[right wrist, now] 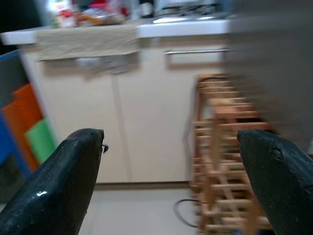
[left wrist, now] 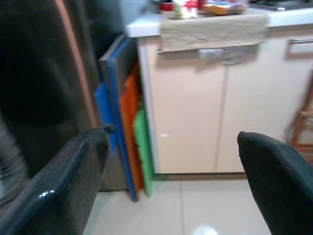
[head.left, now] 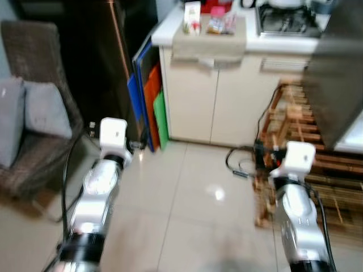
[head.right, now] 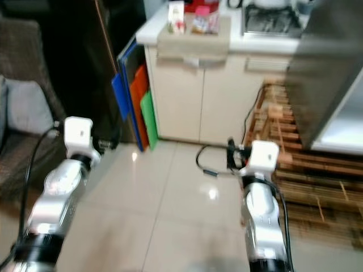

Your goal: Restocking fridge

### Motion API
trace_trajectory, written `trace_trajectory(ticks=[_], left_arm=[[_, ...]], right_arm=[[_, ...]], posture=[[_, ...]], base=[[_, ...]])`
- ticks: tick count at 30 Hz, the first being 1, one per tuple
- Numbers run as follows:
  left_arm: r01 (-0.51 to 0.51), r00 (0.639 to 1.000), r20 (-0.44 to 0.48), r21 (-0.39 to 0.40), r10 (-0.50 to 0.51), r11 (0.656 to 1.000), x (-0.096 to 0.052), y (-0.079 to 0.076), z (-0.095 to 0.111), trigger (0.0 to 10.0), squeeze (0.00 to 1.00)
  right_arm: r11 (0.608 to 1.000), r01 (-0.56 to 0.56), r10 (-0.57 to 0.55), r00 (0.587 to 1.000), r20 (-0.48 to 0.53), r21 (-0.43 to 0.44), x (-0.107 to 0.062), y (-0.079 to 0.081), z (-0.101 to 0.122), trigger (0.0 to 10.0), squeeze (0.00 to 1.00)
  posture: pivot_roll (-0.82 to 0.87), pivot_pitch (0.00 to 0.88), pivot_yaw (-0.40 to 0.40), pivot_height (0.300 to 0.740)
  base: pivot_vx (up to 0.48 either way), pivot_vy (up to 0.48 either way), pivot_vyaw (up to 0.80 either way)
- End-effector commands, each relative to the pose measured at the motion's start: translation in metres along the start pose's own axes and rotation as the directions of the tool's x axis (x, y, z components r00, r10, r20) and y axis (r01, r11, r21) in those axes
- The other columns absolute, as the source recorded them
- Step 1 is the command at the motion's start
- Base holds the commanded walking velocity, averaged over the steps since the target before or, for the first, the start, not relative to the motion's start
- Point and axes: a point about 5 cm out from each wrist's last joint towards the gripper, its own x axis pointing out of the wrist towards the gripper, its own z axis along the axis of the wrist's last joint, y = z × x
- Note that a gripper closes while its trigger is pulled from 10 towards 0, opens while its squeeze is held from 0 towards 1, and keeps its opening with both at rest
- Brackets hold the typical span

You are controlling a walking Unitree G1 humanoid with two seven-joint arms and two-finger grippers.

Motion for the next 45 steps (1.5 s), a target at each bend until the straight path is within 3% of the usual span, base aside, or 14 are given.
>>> trace_trajectory(ticks=[1,2,4,8,11,15,16,19,28,45], left_arm=[[0.05,0.998,0.033,-0.009,-0.05,0.999,0.001,-0.013,0.006,10.0,0.0],[0.05,0.998,0.033,-0.009,-0.05,0.999,0.001,-0.013,0.006,10.0,0.0],[0.128,0.992,-0.007,0.005,-0.128,0.992,-0.003,-0.03,-0.005,10.0,0.0],[0.148,0.989,-0.031,0.004,-0.148,0.989,-0.01,-0.035,-0.013,10.0,0.0],[0.03,0.998,0.054,-0.112,-0.024,0.993,-0.019,-0.022,-0.004,10.0,0.0],[-0.069,0.996,0.047,-0.156,0.078,0.985,-0.02,-0.011,-0.004,10.0,0.0],[-0.118,0.992,0.019,-0.147,0.122,0.982,-0.018,-0.004,-0.005,10.0,0.0],[-0.129,0.991,0.009,-0.149,0.131,0.98,-0.013,-0.004,-0.002,10.0,0.0],[-0.06,0.997,0.04,-0.082,0.063,0.995,0.007,-0.017,0.014,10.0,0.0],[-0.111,0.992,0.049,-0.09,0.116,0.99,0.014,-0.01,0.022,10.0,0.0]], right_arm=[[0.999,0.021,-0.021,0.999,0.029,-0.024,0.0,-0.005,0.004,10.0,0.0],[0.999,0.021,-0.021,0.999,0.029,-0.024,0.0,-0.005,0.004,10.0,0.0],[0.997,0.035,-0.034,0.999,0.018,-0.072,-0.003,-0.009,0.002,10.0,0.0],[0.996,0.016,-0.017,1.0,-0.017,-0.093,-0.01,-0.009,-0.006,10.0,0.0],[0.995,-0.093,0.092,0.995,-0.026,-0.039,-0.016,0.003,-0.008,10.0,0.0],[0.989,-0.151,0.151,0.989,-0.007,0.004,-0.014,0.012,-0.004,10.0,0.0],[0.984,-0.176,0.176,0.984,0.002,0.002,-0.01,0.016,0.0,10.0,0.0],[0.985,-0.172,0.173,0.985,0.016,-0.019,-0.003,0.016,0.005,10.0,0.0],[0.98,-0.196,0.196,0.98,0.026,0.012,0.007,0.022,0.008,10.0,0.0],[0.978,-0.206,0.206,0.978,0.001,0.017,0.007,0.031,0.0,10.0,0.0]], posture=[[-0.05,0.0,0.053,0.74],[-0.05,0.0,0.053,0.74],[-0.05,0.0,0.045,0.74],[-0.05,0.0,0.041,0.74],[-0.06,0.0,0.041,0.74],[-0.06,0.0,0.04,0.74],[-0.06,0.0,0.034,0.74],[-0.05,0.0,0.032,0.74],[-0.05,0.0,0.037,0.74],[-0.02,0.0,0.05,0.74]], base=[[0.292,0.379,-0.8],[0.292,0.379,-0.8],[0.148,0.189,-0.8],[0.0,0.0,-0.2],[0.0,0.0,0.0],[0.252,0.0,0.0],[0.439,0.0,0.0],[0.468,0.0,0.15],[0.48,0.0,0.29],[0.48,0.0,0.0]])
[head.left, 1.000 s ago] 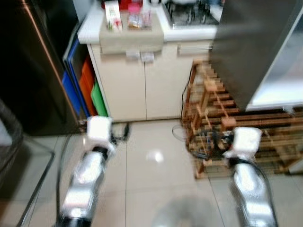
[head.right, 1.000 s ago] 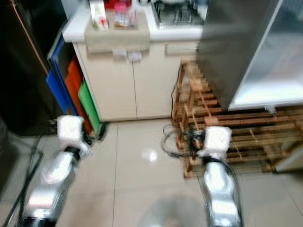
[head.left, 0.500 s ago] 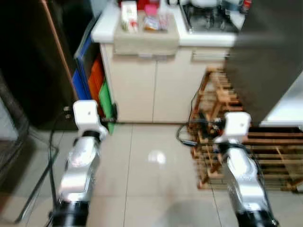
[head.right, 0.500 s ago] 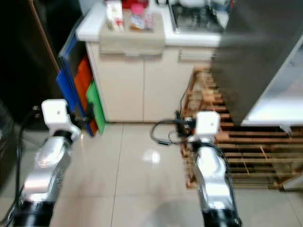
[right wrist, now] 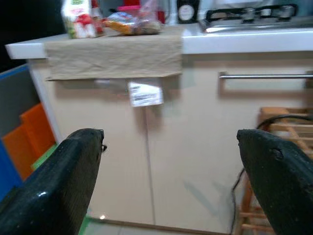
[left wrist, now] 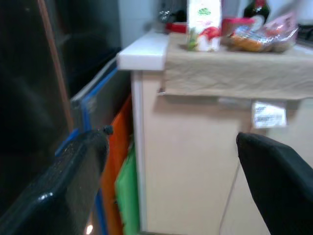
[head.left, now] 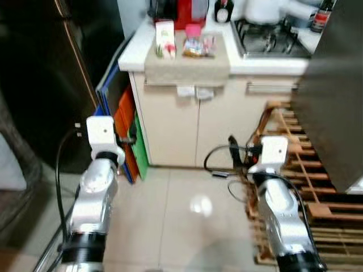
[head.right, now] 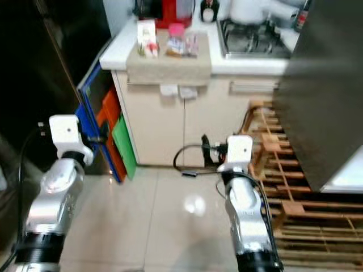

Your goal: Restocking fridge

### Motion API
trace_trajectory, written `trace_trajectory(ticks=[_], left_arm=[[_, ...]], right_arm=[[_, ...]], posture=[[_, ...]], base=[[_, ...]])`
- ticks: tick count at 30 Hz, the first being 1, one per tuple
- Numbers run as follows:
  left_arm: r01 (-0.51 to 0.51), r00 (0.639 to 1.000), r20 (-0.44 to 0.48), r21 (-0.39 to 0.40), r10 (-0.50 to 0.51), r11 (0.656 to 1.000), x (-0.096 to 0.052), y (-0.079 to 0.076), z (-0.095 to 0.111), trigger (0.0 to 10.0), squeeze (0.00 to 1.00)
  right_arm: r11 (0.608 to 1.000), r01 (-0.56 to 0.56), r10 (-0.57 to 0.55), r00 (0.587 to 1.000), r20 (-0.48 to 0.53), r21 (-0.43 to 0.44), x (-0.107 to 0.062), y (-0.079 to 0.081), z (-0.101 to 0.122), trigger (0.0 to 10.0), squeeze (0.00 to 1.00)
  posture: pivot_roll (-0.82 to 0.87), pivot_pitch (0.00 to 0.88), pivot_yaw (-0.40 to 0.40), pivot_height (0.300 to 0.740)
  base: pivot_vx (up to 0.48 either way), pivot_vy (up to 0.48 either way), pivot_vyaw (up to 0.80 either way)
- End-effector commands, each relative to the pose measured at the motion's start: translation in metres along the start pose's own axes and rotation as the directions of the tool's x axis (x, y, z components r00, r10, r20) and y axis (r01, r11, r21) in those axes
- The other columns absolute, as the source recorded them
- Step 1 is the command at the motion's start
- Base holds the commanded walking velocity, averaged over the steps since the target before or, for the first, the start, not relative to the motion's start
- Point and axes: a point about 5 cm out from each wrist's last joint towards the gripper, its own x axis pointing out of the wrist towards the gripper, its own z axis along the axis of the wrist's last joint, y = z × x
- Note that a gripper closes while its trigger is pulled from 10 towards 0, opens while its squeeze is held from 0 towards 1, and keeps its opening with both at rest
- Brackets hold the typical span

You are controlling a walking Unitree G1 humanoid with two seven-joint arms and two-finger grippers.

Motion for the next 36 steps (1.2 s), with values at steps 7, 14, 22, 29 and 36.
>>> trace_trajectory(ticks=[7,14,22,29,36], left_arm=[[0.033,0.999,0.024,0.008,-0.034,0.999,0.002,-0.008,0.005,10.0,0.0],[0.104,0.992,0.063,0.034,-0.106,0.994,0.01,-0.02,0.015,10.0,0.0],[0.114,0.991,0.062,0.031,-0.115,0.993,0.015,-0.021,0.015,10.0,0.0],[0.122,0.99,0.073,0.033,-0.124,0.992,0.017,-0.023,0.018,10.0,0.0],[0.12,0.954,0.267,0.072,-0.135,0.99,0.017,-0.026,0.06,10.0,0.0]], right_arm=[[1.0,0.02,-0.02,1.0,0.021,-0.014,0.005,-0.006,0.006,10.0,0.0],[0.999,0.04,-0.039,0.998,0.043,-0.012,0.008,-0.008,0.012,10.0,0.0],[0.998,0.055,-0.054,0.997,0.051,-0.006,0.01,-0.007,0.012,10.0,0.0],[0.998,0.058,-0.057,0.996,0.067,-0.002,0.012,-0.005,0.015,10.0,0.0],[0.992,0.106,-0.093,0.982,0.165,-0.07,0.011,-0.015,0.035,10.0,0.0]], posture=[[-0.02,0.0,0.045,0.74],[-0.03,0.0,0.052,0.74],[-0.03,0.0,0.074,0.74],[-0.03,0.0,0.068,0.74],[-0.04,0.0,0.061,0.74]], base=[[0.48,0.0,0.0],[0.48,0.0,0.0],[0.48,0.0,0.0],[0.48,0.0,0.0],[0.48,0.0,0.0]])
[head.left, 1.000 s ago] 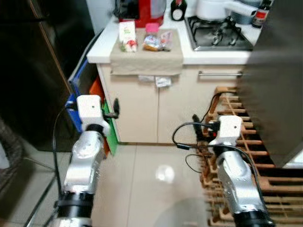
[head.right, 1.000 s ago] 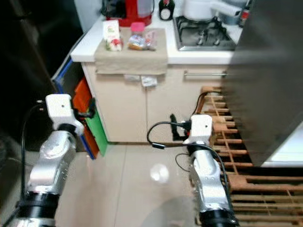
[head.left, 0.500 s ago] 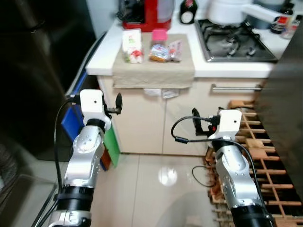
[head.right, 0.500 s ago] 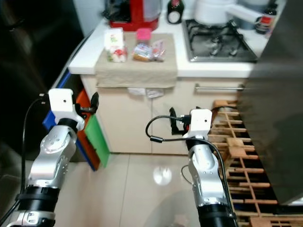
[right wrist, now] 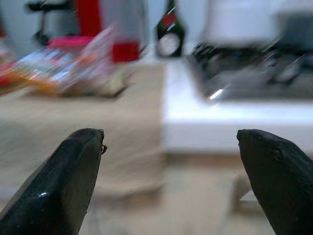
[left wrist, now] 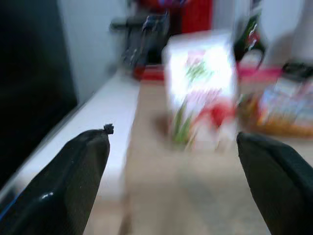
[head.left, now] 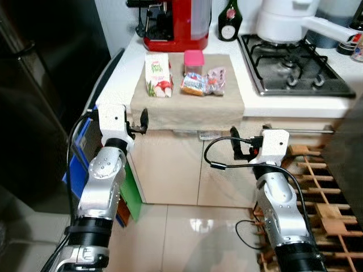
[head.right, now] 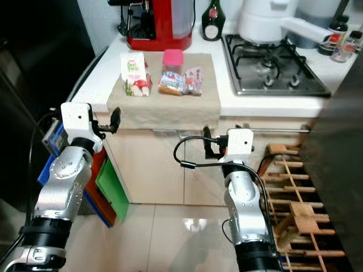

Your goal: Restocking fridge

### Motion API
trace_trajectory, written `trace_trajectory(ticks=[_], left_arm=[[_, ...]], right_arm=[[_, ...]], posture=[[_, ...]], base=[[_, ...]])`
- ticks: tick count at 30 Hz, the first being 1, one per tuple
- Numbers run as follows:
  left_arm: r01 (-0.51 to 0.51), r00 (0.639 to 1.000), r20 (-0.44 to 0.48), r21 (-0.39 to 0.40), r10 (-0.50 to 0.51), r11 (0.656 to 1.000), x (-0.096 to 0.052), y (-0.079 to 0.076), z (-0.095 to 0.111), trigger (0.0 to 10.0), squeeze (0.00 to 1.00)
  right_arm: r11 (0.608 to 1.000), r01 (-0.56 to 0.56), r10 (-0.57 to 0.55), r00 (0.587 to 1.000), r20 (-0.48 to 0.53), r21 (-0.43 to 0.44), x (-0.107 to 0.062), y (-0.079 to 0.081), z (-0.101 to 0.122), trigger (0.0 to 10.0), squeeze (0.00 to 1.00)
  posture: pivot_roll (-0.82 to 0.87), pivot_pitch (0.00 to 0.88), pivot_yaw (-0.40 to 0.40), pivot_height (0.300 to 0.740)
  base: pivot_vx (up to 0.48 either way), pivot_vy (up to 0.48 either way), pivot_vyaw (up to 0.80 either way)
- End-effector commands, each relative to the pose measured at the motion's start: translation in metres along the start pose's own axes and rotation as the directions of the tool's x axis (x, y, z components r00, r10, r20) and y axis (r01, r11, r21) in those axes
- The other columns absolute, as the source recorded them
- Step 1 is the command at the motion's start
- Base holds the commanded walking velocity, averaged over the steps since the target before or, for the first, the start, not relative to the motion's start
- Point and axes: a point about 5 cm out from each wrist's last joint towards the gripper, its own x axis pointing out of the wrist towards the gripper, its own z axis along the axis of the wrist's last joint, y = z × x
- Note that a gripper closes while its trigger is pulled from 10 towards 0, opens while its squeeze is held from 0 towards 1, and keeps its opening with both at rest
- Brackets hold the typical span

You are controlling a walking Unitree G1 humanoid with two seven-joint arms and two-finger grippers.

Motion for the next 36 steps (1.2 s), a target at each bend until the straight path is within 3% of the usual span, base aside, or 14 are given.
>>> trace_trajectory(ticks=[1,7,11,12,14,15,18,19,24,30,34,36], left_arm=[[0.049,0.974,0.22,0.044,-0.058,0.998,0.013,-0.008,0.055,10.0,0.0],[0.109,0.954,0.272,0.08,-0.127,0.991,0.046,0.001,0.116,10.0,0.0],[0.319,0.898,0.262,0.162,-0.352,0.934,0.065,-0.002,0.162,10.0,0.0],[0.447,0.858,0.182,0.192,-0.48,0.873,0.072,-0.01,0.164,10.0,0.0],[0.447,0.858,0.182,0.192,-0.48,0.873,0.072,-0.01,0.164,10.0,0.0],[0.507,0.842,0.097,0.188,-0.53,0.841,0.085,-0.016,0.155,10.0,0.0],[0.512,0.847,0.051,0.191,-0.529,0.838,0.094,-0.019,0.148,10.0,0.0],[0.537,0.839,-0.015,0.186,-0.545,0.823,0.102,-0.023,0.137,10.0,1.0],[0.583,0.812,-0.092,0.17,-0.577,0.794,0.11,-0.032,0.128,10.0,1.0],[0.617,0.787,-0.109,0.13,-0.608,0.776,0.116,-0.04,0.13,10.0,1.0],[0.623,0.782,-0.141,0.199,-0.607,0.756,0.117,-0.042,0.13,10.0,1.0],[0.663,0.748,-0.155,0.207,-0.645,0.719,0.116,-0.044,0.13,10.0,1.0]], right_arm=[[0.999,0.05,-0.049,0.997,0.059,-0.016,-0.001,-0.012,0.012,10.0,0.0],[0.998,0.063,-0.061,0.996,0.069,-0.024,-0.007,-0.023,0.017,10.0,0.0],[0.996,0.087,-0.084,0.994,0.064,-0.036,-0.015,-0.033,0.019,10.0,0.0],[0.994,0.107,-0.105,0.993,0.056,-0.039,-0.018,-0.036,0.017,10.0,0.0],[0.994,0.107,-0.105,0.993,0.056,-0.039,-0.018,-0.036,0.017,10.0,0.0],[0.992,0.122,-0.121,0.992,0.045,-0.03,-0.02,-0.036,0.014,10.0,0.0],[0.992,0.127,-0.126,0.991,0.043,-0.022,-0.021,-0.034,0.014,10.0,0.0],[0.992,0.129,-0.128,0.991,0.043,-0.012,-0.021,-0.031,0.014,10.0,0.0],[0.992,0.124,-0.124,0.991,0.055,-0.005,-0.025,-0.023,0.019,10.0,0.0],[0.992,0.128,-0.127,0.991,0.05,-0.011,-0.036,-0.023,0.02,10.0,0.0],[0.993,0.115,-0.114,0.992,0.053,-0.015,-0.044,-0.017,0.024,10.0,0.0],[0.997,0.08,-0.079,0.996,0.046,-0.013,-0.052,-0.008,0.028,10.0,0.0]], posture=[[-0.04,0.0,0.06,0.74],[-0.05,0.0,0.065,0.74],[-0.05,0.0,0.078,0.74],[-0.06,0.0,0.094,0.74],[-0.06,0.0,0.094,0.74],[-0.06,0.0,0.108,0.74],[-0.07,0.0,0.124,0.74],[-0.07,0.0,0.133,0.74],[-0.09,0.0,0.157,0.74],[-0.12,0.0,0.17,0.74],[-0.14,0.0,0.19,0.74],[-0.15,0.0,0.198,0.74]], base=[[0.48,0.0,0.0],[0.286,0.0,0.0],[0.0,0.0,0.0],[0.0,0.0,0.0],[0.0,0.0,0.0],[0.0,0.0,0.0],[0.0,0.0,0.0],[0.0,0.0,0.0],[0.0,0.0,0.0],[0.0,0.0,0.0],[0.0,0.0,0.0],[0.0,0.0,0.0]])
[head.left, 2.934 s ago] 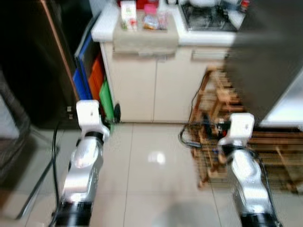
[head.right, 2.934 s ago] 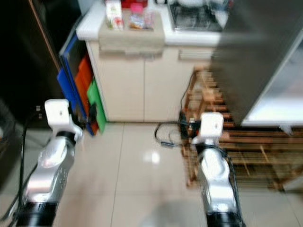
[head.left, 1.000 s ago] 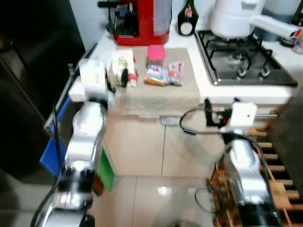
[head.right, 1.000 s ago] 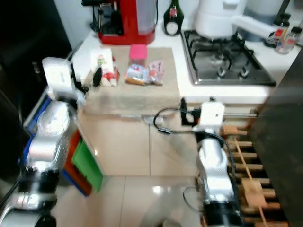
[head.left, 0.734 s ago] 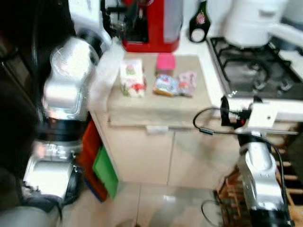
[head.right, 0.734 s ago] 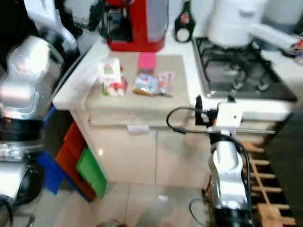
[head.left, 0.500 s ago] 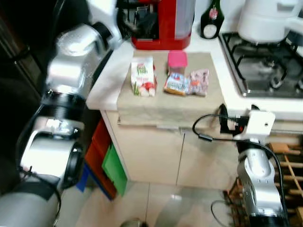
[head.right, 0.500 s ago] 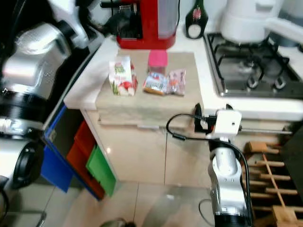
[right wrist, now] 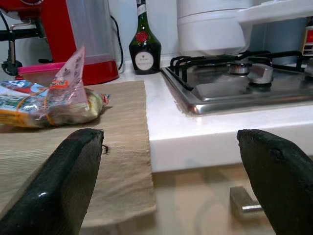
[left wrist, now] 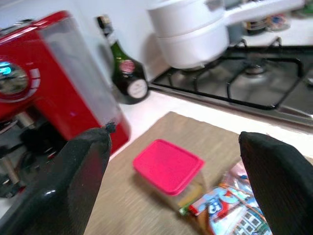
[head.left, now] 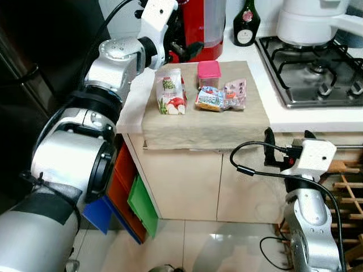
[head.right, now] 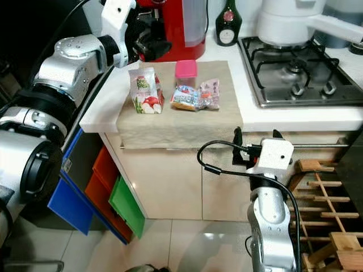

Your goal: Restocking fridge

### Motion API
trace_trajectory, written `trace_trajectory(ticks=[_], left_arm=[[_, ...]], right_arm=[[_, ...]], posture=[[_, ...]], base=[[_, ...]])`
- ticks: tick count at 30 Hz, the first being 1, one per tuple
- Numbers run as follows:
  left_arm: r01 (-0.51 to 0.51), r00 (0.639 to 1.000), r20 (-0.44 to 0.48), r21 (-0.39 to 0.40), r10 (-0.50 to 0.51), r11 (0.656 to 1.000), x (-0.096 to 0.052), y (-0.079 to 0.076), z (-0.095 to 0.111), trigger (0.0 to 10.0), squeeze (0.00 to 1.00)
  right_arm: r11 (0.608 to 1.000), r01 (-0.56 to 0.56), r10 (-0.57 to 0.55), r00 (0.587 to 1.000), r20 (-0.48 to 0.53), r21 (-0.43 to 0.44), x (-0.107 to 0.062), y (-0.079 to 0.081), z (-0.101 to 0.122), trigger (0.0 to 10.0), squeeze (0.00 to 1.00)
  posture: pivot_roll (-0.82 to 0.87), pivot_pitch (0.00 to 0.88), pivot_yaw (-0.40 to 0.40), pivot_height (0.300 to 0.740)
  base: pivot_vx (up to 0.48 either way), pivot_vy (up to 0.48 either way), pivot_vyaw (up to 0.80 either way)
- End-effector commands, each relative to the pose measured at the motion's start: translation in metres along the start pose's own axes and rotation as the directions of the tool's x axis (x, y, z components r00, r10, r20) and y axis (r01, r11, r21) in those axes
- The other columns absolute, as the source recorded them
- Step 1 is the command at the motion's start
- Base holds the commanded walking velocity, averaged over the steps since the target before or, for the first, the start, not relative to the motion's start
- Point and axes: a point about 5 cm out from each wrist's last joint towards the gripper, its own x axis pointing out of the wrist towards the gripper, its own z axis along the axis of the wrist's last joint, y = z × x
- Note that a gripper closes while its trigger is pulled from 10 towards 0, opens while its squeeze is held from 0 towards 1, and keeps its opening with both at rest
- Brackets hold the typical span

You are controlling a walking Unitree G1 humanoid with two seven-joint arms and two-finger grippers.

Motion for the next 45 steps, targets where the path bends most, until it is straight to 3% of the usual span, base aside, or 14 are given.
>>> trace_trajectory(ticks=[1,6,8,9,10,11,18,24,28,35,45], left_arm=[[0.023,1.0,-0.01,0.028,-0.022,0.999,-0.002,0.002,0.003,10.0,1.0],[0.095,0.994,-0.059,0.065,-0.091,0.993,0.003,-0.007,-0.002,10.0,1.0],[0.181,0.98,-0.098,0.078,-0.173,0.98,0.006,-0.013,-0.003,10.0,1.0],[0.197,0.976,-0.109,0.078,-0.188,0.977,0.006,-0.014,-0.004,10.0,0.88],[0.206,0.974,-0.115,0.078,-0.197,0.975,0.006,-0.015,-0.003,10.0,0.36],[0.214,0.971,-0.128,0.08,-0.203,0.974,0.006,-0.015,-0.004,10.0,0.0],[0.242,0.957,-0.192,0.125,-0.216,0.962,0.009,-0.02,-0.011,10.0,0.0],[0.226,0.957,-0.221,0.152,-0.19,0.962,0.013,-0.025,-0.015,10.0,0.0],[0.204,0.956,-0.25,0.193,-0.153,0.96,0.012,-0.02,-0.013,10.0,0.0],[0.236,0.939,-0.3,0.196,-0.171,0.952,0.012,-0.023,-0.018,10.0,0.0],[0.321,0.909,-0.329,0.163,-0.255,0.933,0.017,-0.039,-0.028,10.0,0.0]], right_arm=[[0.999,-0.033,0.033,0.999,0.003,0.005,-0.003,0.009,0.005,10.0,0.0],[0.999,-0.045,0.045,0.998,-0.033,0.01,-0.018,0.011,0.006,10.0,0.0],[0.998,-0.057,0.057,0.997,-0.058,0.007,-0.027,0.013,0.007,10.0,0.0],[0.998,-0.058,0.058,0.996,-0.062,0.007,-0.028,0.013,0.007,10.0,0.0],[0.998,-0.058,0.058,0.996,-0.065,0.008,-0.03,0.014,0.008,10.0,0.0],[0.998,-0.057,0.058,0.996,-0.071,0.011,-0.032,0.015,0.009,10.0,0.0],[0.996,-0.085,0.086,0.992,-0.096,0.018,-0.039,0.022,0.011,10.0,0.0],[0.978,-0.208,0.205,0.973,-0.106,-0.021,-0.042,0.033,0.016,10.0,0.0],[0.968,-0.249,0.243,0.96,-0.14,-0.021,-0.043,0.035,0.012,10.0,0.0],[0.954,-0.3,0.293,0.943,-0.155,-0.022,-0.044,0.041,0.013,10.0,0.0],[0.955,-0.296,0.289,0.943,-0.166,-0.015,-0.044,0.042,0.011,10.0,0.0]], posture=[[-0.15,0.0,0.198,0.74],[-0.17,0.06,0.199,0.74],[-0.18,0.096,0.205,0.74],[-0.18,0.096,0.205,0.74],[-0.18,0.106,0.208,0.74],[-0.18,0.117,0.212,0.74],[-0.19,0.133,0.209,0.74],[-0.2,0.135,0.208,0.74],[-0.21,0.131,0.211,0.74],[-0.22,0.124,0.198,0.74],[-0.23,0.114,0.202,0.74]], base=[[0.0,0.0,0.0],[0.0,0.0,0.0],[0.0,0.0,0.0],[0.0,0.0,0.0],[0.0,0.0,0.0],[0.0,0.0,0.0],[0.0,0.0,0.0],[0.0,0.0,0.0],[0.0,0.0,0.0],[0.0,0.0,0.0],[0.0,0.0,0.0]])
